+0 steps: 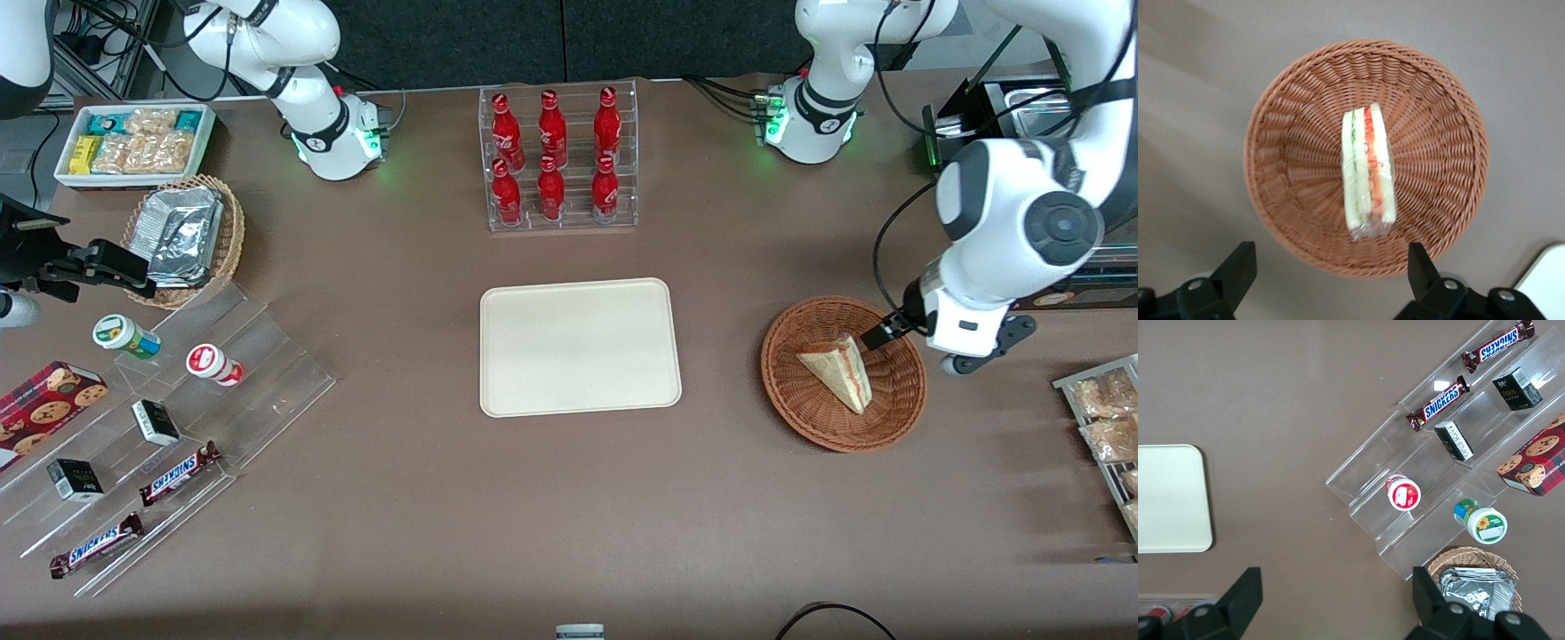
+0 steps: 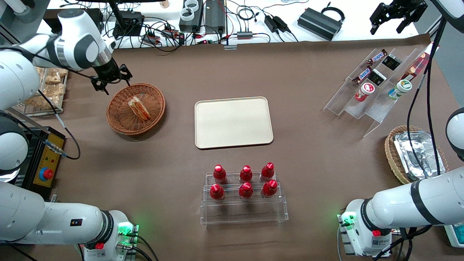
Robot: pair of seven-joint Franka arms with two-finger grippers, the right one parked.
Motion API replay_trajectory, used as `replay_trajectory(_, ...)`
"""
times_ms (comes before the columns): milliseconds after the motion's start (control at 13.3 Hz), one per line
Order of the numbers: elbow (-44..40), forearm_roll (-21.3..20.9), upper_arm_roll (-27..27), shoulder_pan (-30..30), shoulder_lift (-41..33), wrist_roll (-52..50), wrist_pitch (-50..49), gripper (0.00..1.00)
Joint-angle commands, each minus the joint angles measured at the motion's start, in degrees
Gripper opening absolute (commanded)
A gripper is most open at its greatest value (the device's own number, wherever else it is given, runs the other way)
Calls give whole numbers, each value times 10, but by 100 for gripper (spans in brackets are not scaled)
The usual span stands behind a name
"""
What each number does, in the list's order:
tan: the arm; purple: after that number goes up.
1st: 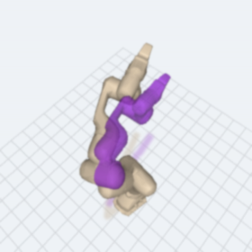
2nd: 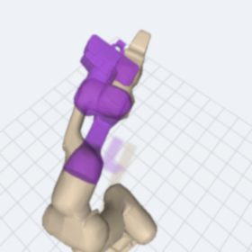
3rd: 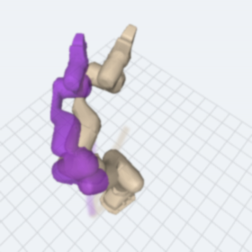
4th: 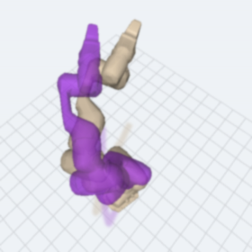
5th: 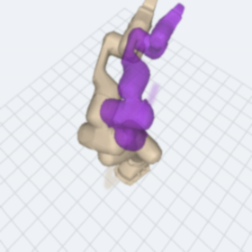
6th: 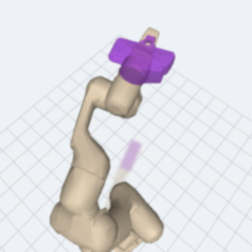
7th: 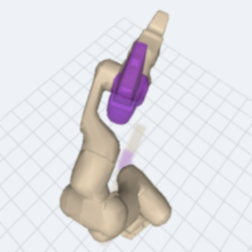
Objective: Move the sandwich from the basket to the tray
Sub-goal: 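Move the left gripper over the wrapped sandwich in the wicker basket, then lower the open left gripper around the sandwich and close on it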
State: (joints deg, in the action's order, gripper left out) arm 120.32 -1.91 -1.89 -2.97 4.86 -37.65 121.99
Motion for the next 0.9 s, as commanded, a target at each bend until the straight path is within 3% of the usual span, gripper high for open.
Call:
replay_trajectory(0,51,-1,1,-10,-9,-26,74,100)
replay_trajectory(301,59,1,1,-18,20,-59,133,100)
replay_trajectory(827,65,-2,1,-24,57,-60,149,100)
